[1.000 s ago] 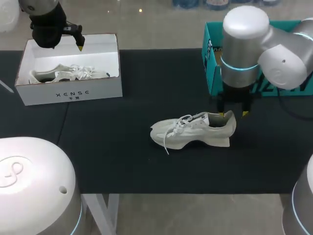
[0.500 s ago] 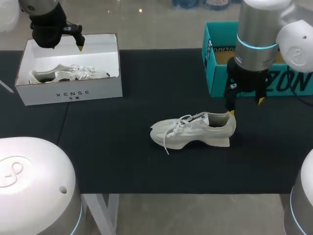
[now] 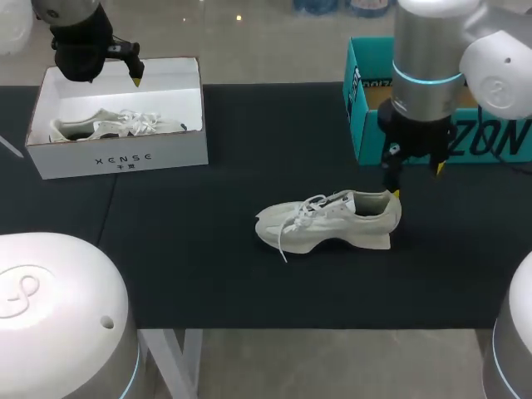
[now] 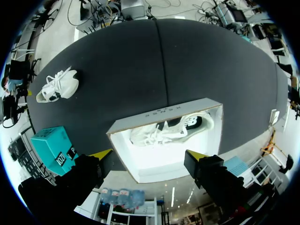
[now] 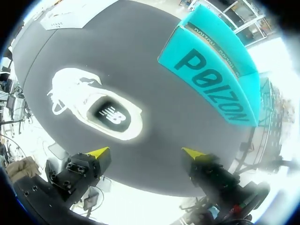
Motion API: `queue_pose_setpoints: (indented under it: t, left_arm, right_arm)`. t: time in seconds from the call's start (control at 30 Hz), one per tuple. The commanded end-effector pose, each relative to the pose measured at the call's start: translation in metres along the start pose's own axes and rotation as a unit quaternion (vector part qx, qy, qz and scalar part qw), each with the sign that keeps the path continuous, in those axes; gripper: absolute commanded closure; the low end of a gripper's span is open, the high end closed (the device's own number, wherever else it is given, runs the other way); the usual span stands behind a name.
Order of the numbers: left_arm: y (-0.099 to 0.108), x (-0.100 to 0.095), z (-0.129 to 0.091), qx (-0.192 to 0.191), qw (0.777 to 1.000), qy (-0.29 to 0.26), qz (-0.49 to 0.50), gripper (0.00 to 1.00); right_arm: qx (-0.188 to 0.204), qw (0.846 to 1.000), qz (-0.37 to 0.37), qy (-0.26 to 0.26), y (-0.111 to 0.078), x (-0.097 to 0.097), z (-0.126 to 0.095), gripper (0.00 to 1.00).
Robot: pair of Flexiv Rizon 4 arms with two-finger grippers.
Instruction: Take the shoe out of the shoebox, open the shoe tongue, remove and reinsert the insole, then place the shoe into the shoebox
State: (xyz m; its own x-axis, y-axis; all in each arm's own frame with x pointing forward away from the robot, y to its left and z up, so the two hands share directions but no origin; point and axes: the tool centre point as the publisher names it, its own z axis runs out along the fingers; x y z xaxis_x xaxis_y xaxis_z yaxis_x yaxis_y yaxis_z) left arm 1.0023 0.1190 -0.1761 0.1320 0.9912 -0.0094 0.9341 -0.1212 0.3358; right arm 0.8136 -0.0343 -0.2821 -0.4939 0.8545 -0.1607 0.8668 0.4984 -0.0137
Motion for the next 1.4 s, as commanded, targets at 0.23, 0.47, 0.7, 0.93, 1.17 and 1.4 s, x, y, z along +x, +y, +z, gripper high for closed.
queue_pose_setpoints:
  t: [0.23, 0.47, 0.7, 0.93, 1.17, 1.4]
  left_arm:
    - [-0.001, 0.000, -0.001, -0.001, 1.000, 0.000, 0.000, 0.00]
    - [-0.001, 0.000, -0.001, -0.001, 1.000, 0.000, 0.000, 0.00]
    - [-0.001, 0.000, -0.001, -0.001, 1.000, 0.000, 0.000, 0.00]
    - [-0.001, 0.000, -0.001, -0.001, 1.000, 0.000, 0.000, 0.00]
    - [-0.001, 0.000, -0.001, -0.001, 1.000, 0.000, 0.000, 0.00]
    - [-0.001, 0.000, -0.001, -0.001, 1.000, 0.000, 0.000, 0.00]
  right_arm:
    - [-0.166, 0.911, -0.376, -0.036, -0.045, -0.011, 0.007, 0.00]
    - [-0.171, 0.842, -0.512, 0.011, -0.064, -0.020, 0.009, 0.00]
    - [-0.171, 0.842, -0.512, 0.011, -0.064, -0.020, 0.009, 0.00]
    - [-0.171, 0.842, -0.512, 0.011, -0.064, -0.020, 0.009, 0.00]
    - [-0.182, 0.839, -0.511, 0.034, -0.062, -0.016, 0.008, 0.00]
    - [-0.300, 0.823, -0.442, 0.191, -0.065, -0.012, -0.001, 0.00]
